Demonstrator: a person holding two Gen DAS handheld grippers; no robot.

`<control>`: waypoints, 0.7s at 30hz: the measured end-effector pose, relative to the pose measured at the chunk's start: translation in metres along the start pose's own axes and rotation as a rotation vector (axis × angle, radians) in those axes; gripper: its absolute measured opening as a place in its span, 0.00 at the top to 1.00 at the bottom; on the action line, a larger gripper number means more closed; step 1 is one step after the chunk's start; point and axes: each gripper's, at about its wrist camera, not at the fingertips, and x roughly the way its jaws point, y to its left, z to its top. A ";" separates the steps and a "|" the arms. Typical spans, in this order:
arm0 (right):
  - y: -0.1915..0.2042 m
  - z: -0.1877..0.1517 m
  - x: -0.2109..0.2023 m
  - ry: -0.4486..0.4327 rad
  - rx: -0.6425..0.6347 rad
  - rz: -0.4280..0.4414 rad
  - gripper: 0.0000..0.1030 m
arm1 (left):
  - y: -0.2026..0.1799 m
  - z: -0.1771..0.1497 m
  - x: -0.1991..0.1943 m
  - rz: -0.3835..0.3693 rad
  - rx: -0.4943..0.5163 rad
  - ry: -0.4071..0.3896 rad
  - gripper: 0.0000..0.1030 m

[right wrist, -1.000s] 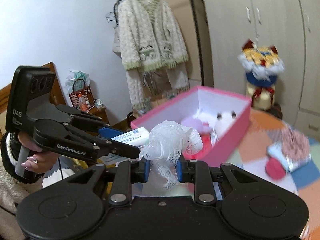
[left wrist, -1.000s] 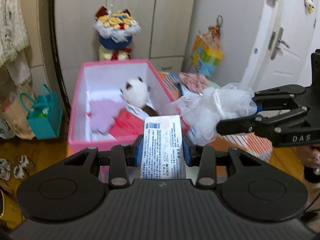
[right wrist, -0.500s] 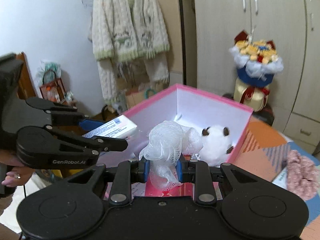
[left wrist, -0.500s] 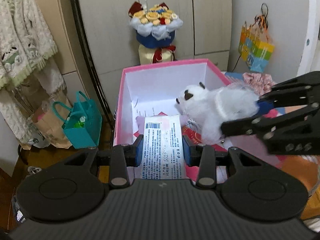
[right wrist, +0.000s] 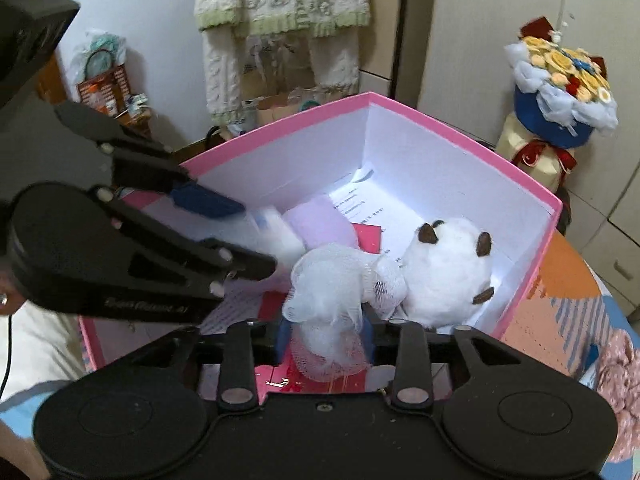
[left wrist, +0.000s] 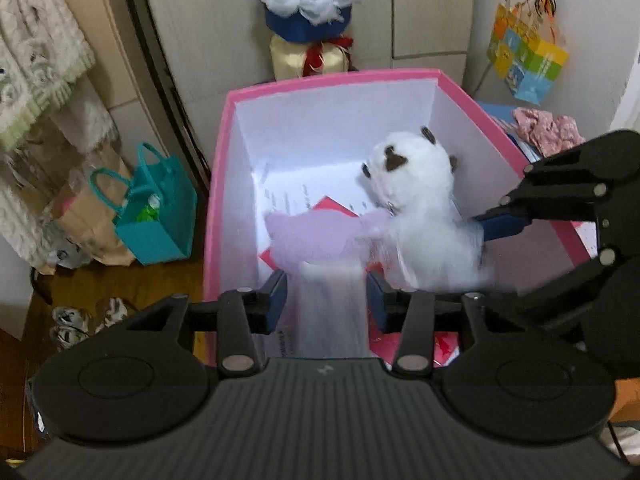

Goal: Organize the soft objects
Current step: 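Lower both items into the box and open both grippers, then move both tools back to the table toward the floral scrunchie and lotion tube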

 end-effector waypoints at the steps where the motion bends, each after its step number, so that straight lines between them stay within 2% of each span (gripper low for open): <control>1: 0.001 -0.001 -0.001 -0.003 -0.011 0.009 0.47 | 0.001 -0.002 -0.005 -0.005 -0.006 -0.018 0.53; 3: 0.006 -0.003 -0.007 -0.020 -0.027 -0.002 0.40 | 0.004 -0.003 -0.013 -0.026 -0.018 -0.038 0.52; 6: 0.010 -0.007 -0.019 -0.047 -0.044 -0.042 0.39 | 0.005 -0.006 -0.028 -0.035 -0.029 -0.062 0.52; 12: 0.011 -0.015 -0.058 -0.112 0.002 -0.023 0.39 | -0.001 -0.014 -0.057 -0.061 -0.012 -0.072 0.46; 18: 0.016 -0.023 -0.091 -0.134 0.019 -0.017 0.38 | -0.012 -0.026 -0.088 -0.084 0.030 -0.082 0.43; 21: 0.020 -0.029 -0.110 -0.153 0.028 -0.023 0.35 | -0.019 -0.032 -0.106 -0.096 0.049 -0.096 0.42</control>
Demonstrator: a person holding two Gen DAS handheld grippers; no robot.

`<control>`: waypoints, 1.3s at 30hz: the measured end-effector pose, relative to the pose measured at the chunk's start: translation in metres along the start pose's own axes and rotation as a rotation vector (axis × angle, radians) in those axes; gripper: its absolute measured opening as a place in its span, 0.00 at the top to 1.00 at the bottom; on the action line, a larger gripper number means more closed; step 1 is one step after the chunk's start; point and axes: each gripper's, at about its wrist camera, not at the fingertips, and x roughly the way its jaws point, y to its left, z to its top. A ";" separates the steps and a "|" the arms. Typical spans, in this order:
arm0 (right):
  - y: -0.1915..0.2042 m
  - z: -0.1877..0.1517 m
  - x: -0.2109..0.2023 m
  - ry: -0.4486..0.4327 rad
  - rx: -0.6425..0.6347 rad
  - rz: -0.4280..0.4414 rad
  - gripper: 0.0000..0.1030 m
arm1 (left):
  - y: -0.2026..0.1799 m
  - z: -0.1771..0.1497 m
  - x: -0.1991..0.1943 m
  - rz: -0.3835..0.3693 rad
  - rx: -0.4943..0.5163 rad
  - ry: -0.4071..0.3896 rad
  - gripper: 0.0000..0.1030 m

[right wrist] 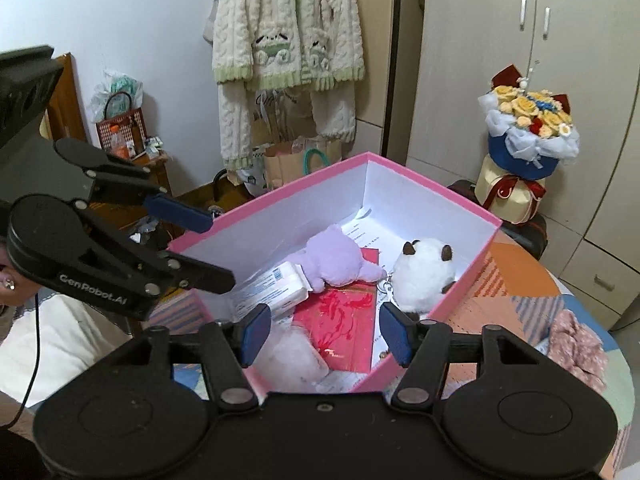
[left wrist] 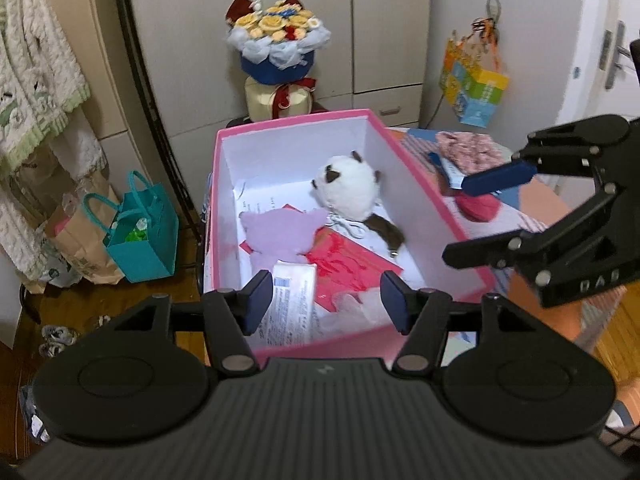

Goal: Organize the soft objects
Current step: 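Move both tools back to the table toward the floral scrunchie and lotion tube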

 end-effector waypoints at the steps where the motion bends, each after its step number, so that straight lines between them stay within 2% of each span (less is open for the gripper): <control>1: 0.001 -0.001 -0.006 -0.008 -0.001 -0.004 0.34 | -0.003 -0.001 -0.006 0.001 0.008 -0.008 0.42; 10: 0.017 -0.025 -0.066 -0.085 -0.039 -0.051 0.27 | -0.039 -0.015 -0.053 -0.032 0.091 -0.048 0.39; 19: 0.030 -0.060 -0.115 -0.147 -0.073 -0.126 0.19 | -0.083 -0.023 -0.068 -0.116 0.178 -0.044 0.34; 26: 0.017 -0.091 -0.142 -0.187 -0.042 -0.196 0.14 | -0.122 -0.015 -0.055 -0.192 0.213 -0.044 0.33; 32: -0.022 -0.125 -0.143 -0.234 0.109 -0.209 0.13 | -0.142 -0.004 -0.031 -0.311 0.116 -0.127 0.33; 35: -0.040 -0.134 -0.136 -0.236 0.135 -0.234 0.12 | -0.156 0.004 -0.013 -0.319 0.097 -0.173 0.33; 39: -0.065 -0.137 -0.126 -0.250 0.145 -0.278 0.11 | -0.168 0.015 0.019 -0.292 0.049 -0.206 0.33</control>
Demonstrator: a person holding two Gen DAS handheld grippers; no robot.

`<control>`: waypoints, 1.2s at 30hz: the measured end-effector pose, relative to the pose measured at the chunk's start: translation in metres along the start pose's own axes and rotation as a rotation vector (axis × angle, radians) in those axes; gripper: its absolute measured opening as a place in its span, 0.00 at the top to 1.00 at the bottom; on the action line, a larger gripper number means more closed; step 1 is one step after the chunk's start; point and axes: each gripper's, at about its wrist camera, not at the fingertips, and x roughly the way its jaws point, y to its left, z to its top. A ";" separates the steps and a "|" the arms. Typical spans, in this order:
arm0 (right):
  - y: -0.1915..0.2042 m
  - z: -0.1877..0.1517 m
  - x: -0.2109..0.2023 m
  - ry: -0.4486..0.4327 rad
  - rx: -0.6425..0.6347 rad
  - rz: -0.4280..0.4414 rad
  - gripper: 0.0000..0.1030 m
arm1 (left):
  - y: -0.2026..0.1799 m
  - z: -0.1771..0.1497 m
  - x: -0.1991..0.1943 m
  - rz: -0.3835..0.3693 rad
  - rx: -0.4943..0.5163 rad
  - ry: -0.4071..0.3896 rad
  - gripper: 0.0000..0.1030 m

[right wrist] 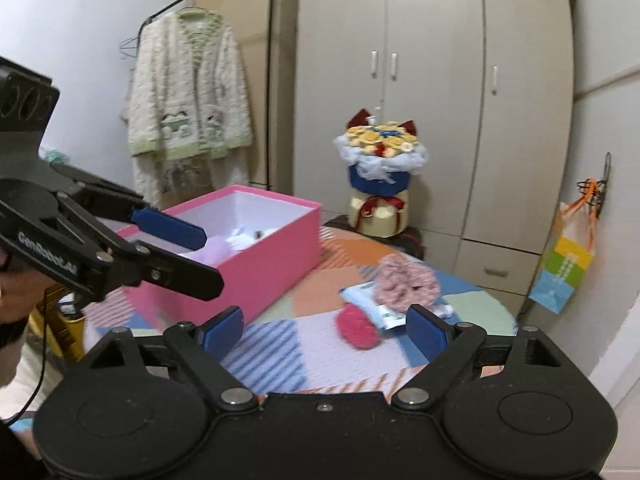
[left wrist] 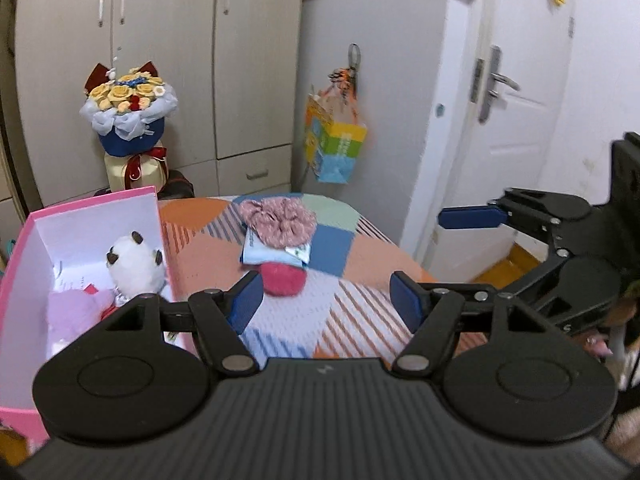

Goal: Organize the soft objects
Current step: 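Move both tools back to the table toward the floral scrunchie and lotion tube, then grasp the pink floral scrunchie with the left gripper while the right grasps the lotion tube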

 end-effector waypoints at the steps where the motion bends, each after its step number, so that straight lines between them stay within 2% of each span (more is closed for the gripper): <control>1: -0.008 0.000 0.004 -0.006 0.002 -0.008 0.11 | 0.001 0.001 0.009 0.007 -0.014 -0.007 0.33; 5: -0.045 0.000 0.028 -0.006 0.044 -0.030 0.11 | 0.006 0.007 0.051 0.064 -0.096 -0.024 0.33; 9: -0.085 -0.005 0.061 0.029 0.121 -0.035 0.11 | 0.016 0.015 0.099 0.111 -0.182 0.006 0.33; 13: -0.114 -0.012 0.102 0.100 0.169 -0.018 0.11 | 0.031 0.026 0.143 0.162 -0.280 0.026 0.34; 16: -0.131 -0.017 0.133 0.157 0.215 -0.022 0.11 | 0.036 0.034 0.169 0.195 -0.305 0.044 0.34; 19: -0.146 -0.020 0.161 0.197 0.298 0.008 0.14 | 0.039 0.041 0.189 0.222 -0.355 0.052 0.34; 23: -0.159 -0.022 0.189 0.220 0.410 0.032 0.19 | 0.039 0.048 0.217 0.283 -0.392 0.056 0.35; 27: -0.167 -0.027 0.212 0.253 0.495 0.037 0.25 | 0.044 0.052 0.244 0.294 -0.414 0.100 0.34; 31: -0.168 -0.031 0.227 0.263 0.507 0.044 0.27 | 0.058 0.048 0.268 0.288 -0.469 0.181 0.35; 36: -0.163 -0.033 0.229 0.247 0.473 0.090 0.27 | 0.058 0.047 0.272 0.304 -0.453 0.174 0.37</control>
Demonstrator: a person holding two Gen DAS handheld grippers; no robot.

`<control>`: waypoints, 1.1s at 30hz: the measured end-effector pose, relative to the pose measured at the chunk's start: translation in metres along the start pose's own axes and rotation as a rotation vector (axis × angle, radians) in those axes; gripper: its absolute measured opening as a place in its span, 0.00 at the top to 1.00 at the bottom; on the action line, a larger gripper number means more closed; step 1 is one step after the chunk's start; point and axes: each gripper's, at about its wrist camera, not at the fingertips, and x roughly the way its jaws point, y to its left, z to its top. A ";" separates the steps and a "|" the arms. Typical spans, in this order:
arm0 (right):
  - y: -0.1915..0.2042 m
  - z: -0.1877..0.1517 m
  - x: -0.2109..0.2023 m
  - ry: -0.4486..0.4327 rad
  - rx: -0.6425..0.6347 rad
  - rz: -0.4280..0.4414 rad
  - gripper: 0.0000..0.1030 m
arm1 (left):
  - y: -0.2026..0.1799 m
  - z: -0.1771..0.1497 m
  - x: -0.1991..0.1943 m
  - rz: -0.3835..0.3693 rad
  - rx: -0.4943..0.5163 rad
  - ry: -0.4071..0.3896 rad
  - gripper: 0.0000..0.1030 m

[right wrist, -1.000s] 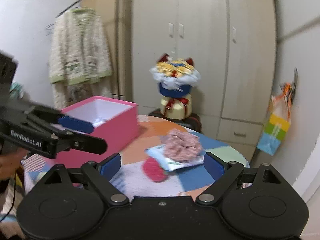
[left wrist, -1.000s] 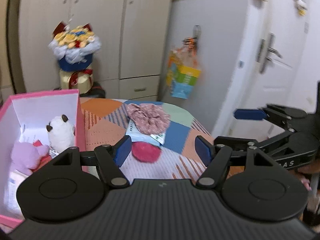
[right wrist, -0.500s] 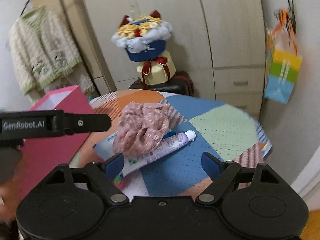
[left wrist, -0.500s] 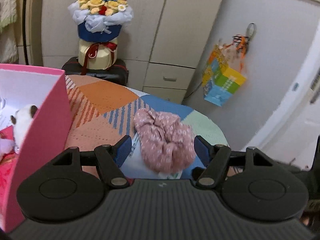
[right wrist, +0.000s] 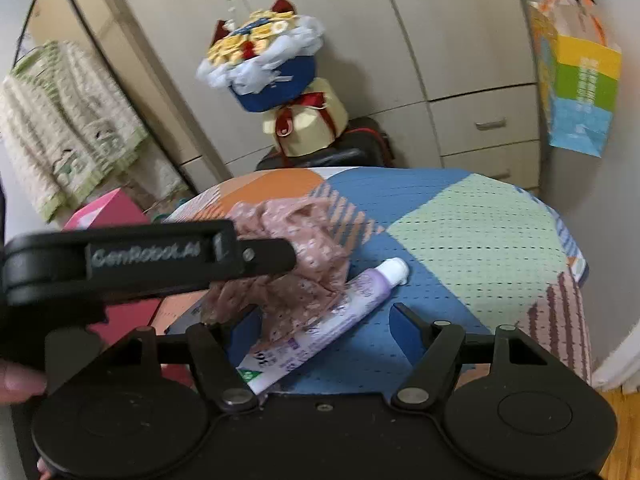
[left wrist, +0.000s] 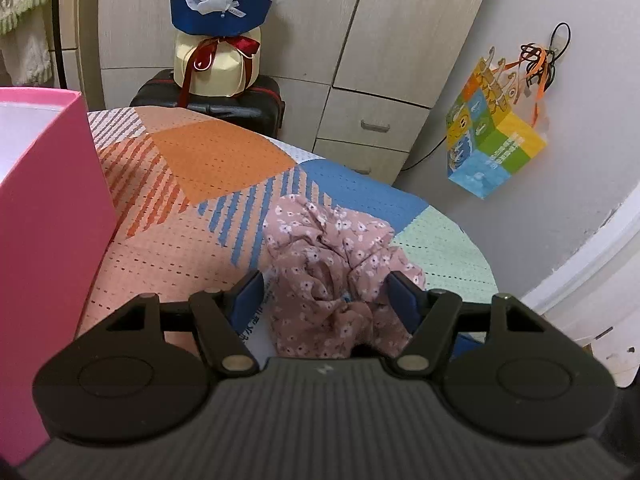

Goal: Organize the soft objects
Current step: 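Grasp the pink floral scrunchie with the left gripper while the right grasps the lotion tube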

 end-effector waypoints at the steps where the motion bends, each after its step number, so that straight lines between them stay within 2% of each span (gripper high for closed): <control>1: 0.000 -0.001 0.000 0.003 -0.007 0.012 0.27 | -0.001 -0.001 0.000 0.010 0.008 -0.003 0.40; 6: 0.001 -0.004 -0.004 0.009 -0.024 0.053 0.26 | 0.001 -0.006 0.001 0.070 0.050 -0.023 0.82; 8: -0.001 -0.006 -0.005 0.008 -0.024 0.065 0.25 | 0.006 -0.007 -0.001 0.074 0.047 -0.035 0.89; 13: -0.007 -0.009 -0.006 0.020 -0.003 0.064 0.24 | 0.012 -0.009 -0.007 0.069 0.042 -0.063 0.92; 17: -0.005 -0.013 -0.008 0.003 -0.007 0.031 0.24 | 0.014 -0.010 -0.018 0.056 0.041 -0.106 0.93; 19: -0.002 -0.014 -0.007 -0.001 -0.024 -0.011 0.28 | 0.015 -0.011 -0.026 0.070 0.044 -0.141 0.93; 21: 0.001 -0.013 -0.004 -0.001 -0.024 -0.061 0.36 | 0.016 -0.011 -0.031 0.079 0.041 -0.164 0.93; 23: 0.004 -0.010 0.000 -0.005 -0.022 -0.126 0.39 | 0.018 -0.010 -0.032 0.063 0.033 -0.160 0.93; 26: 0.008 -0.006 0.007 -0.011 -0.019 -0.159 0.40 | 0.020 -0.010 -0.032 0.048 0.022 -0.149 0.93; 33: 0.029 -0.017 0.019 -0.028 -0.204 -0.236 0.36 | 0.021 -0.012 -0.026 0.023 0.010 -0.109 0.93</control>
